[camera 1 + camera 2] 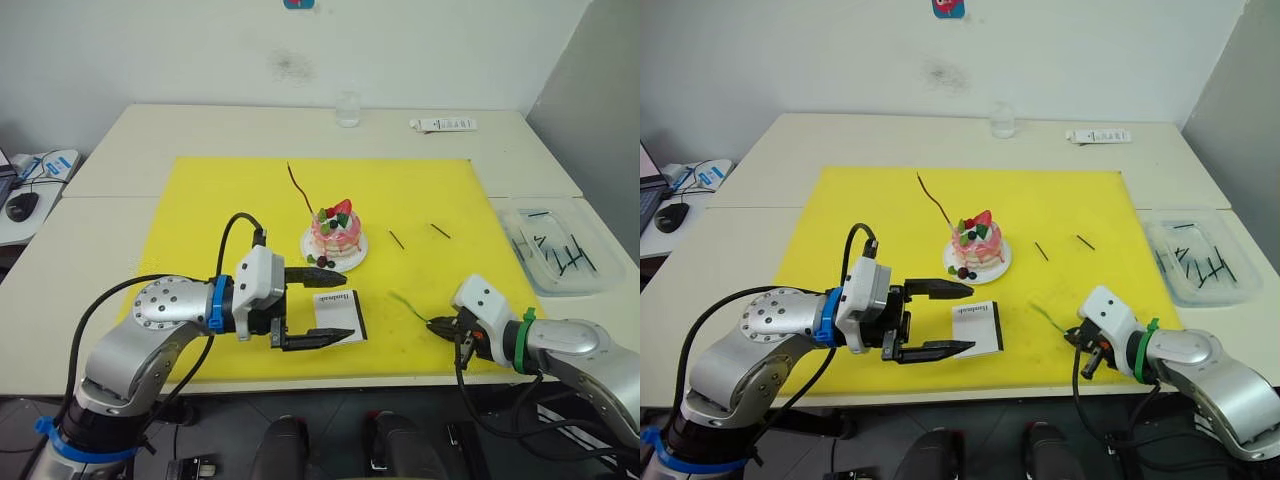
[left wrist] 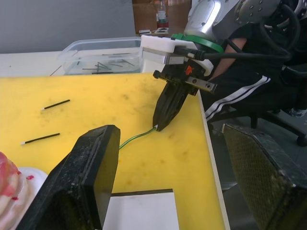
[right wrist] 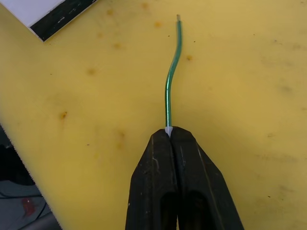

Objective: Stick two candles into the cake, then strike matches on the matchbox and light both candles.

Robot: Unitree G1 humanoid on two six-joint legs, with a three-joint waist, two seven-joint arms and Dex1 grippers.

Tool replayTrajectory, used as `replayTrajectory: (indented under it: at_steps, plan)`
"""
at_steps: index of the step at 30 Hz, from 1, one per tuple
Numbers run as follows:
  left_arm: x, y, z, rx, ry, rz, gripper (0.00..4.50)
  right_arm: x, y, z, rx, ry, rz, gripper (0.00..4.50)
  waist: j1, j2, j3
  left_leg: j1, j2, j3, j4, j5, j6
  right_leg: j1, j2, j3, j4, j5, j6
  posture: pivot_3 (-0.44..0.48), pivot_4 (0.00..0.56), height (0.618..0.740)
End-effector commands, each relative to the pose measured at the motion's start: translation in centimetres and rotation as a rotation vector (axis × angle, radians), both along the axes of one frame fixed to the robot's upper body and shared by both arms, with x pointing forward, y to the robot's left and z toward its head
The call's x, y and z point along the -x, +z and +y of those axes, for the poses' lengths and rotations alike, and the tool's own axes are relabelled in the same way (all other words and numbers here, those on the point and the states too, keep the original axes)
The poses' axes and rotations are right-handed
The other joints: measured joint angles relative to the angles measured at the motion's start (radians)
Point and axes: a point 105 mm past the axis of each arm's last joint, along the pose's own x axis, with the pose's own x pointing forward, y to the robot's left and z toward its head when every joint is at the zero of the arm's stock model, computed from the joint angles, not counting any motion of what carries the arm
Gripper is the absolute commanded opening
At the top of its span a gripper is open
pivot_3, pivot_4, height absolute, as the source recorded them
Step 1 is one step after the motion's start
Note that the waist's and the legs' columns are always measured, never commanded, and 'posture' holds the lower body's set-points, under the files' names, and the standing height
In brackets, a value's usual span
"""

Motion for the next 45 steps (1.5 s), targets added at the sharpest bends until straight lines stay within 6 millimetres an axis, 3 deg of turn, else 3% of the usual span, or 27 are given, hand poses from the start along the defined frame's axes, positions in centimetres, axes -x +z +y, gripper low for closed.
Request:
replayTrajectory:
  at_steps: [1, 5, 11, 18, 21, 22, 24, 28, 36, 45]
  plan:
    - [0.3, 0.4, -0.5, 0.018, -0.022, -0.039, 3.81, -0.9, 2.1, -1.5, 0.040, 0.022, -0.059, 0.05, 0.000, 0.000, 0.000, 0.000, 0.000, 0.000, 0.000, 0.000, 0.000, 0.000, 0.000, 0.000, 0.000, 0.000, 0.000, 0.000, 0.150, 0.740]
    - [0.2, 0.6, -1.0, 0.035, -0.034, -0.046, 3.81, -1.9, 3.3, -4.5, 0.138, 0.068, -0.075, 0.05, 0.000, 0.000, 0.000, 0.000, -0.001, 0.000, 0.000, 0.000, 0.000, 0.000, 0.000, 0.000, -0.001, 0.000, 0.000, 0.000, 0.150, 0.740]
    - [0.7, 0.5, -1.8, 0.059, -0.060, -0.052, 3.81, -0.6, 2.6, -8.7, 0.195, 0.112, -0.001, 0.05, 0.002, 0.000, 0.000, 0.000, 0.000, 0.000, 0.000, 0.000, 0.000, 0.001, 0.000, 0.000, -0.002, 0.000, 0.000, 0.000, 0.150, 0.740]
    - [1.2, 0.4, -2.0, 0.067, -0.066, -0.046, 3.81, 0.1, 1.6, -10.8, 0.178, 0.085, 0.017, 0.05, -0.001, 0.000, 0.000, 0.001, 0.000, 0.000, 0.000, 0.000, 0.000, 0.002, 0.002, 0.000, -0.001, 0.000, 0.000, 0.000, 0.150, 0.740]
    - [1.3, 0.4, -2.0, 0.066, -0.067, -0.047, 3.81, 0.4, 1.5, -11.0, 0.177, 0.083, 0.034, 0.05, 0.000, 0.000, 0.000, 0.003, 0.000, -0.001, 0.000, 0.000, 0.000, 0.004, 0.002, 0.000, -0.001, 0.000, 0.000, 0.000, 0.150, 0.740]
    - [1.3, 0.5, -2.1, 0.069, -0.068, -0.048, 3.81, 0.6, 1.5, -11.0, 0.181, 0.087, 0.043, 0.24, 0.000, 0.000, 0.000, 0.004, 0.000, -0.001, 0.000, 0.000, 0.000, 0.004, 0.002, 0.000, -0.001, 0.000, 0.000, 0.000, 0.150, 0.740]
    - [1.3, 0.6, -2.2, 0.072, -0.071, -0.048, 3.81, 0.7, 1.5, -11.0, 0.205, 0.092, 0.048, 0.72, 0.000, 0.000, 0.000, 0.004, 0.000, 0.000, 0.000, 0.000, 0.000, 0.004, 0.002, 0.000, -0.001, 0.000, 0.000, 0.000, 0.150, 0.740]
    - [1.4, 0.5, -2.3, 0.071, -0.076, -0.047, 3.81, 0.5, 1.7, -11.0, 0.268, 0.100, 0.058, 2.11, 0.000, 0.000, 0.000, 0.004, 0.000, 0.001, 0.000, 0.000, 0.000, 0.004, 0.001, 0.000, -0.001, 0.000, 0.000, 0.000, 0.150, 0.740]
    - [2.1, 0.6, -3.2, 0.052, -0.124, -0.032, 3.81, 0.7, 2.4, -10.5, 0.331, 0.098, 0.157, 2.11, 0.000, 0.000, 0.000, 0.004, 0.000, 0.000, 0.000, 0.000, 0.000, 0.004, 0.001, 0.000, -0.001, 0.000, 0.000, 0.000, 0.150, 0.740]
    - [2.4, 1.0, -4.1, 0.045, -0.142, -0.046, 3.81, 0.4, 0.9, -10.6, 0.358, 0.070, 0.254, 2.11, 0.001, 0.000, 0.000, 0.004, -0.001, 0.001, 0.000, 0.000, 0.000, 0.004, 0.001, 0.000, -0.001, 0.000, 0.000, 0.000, 0.150, 0.740]
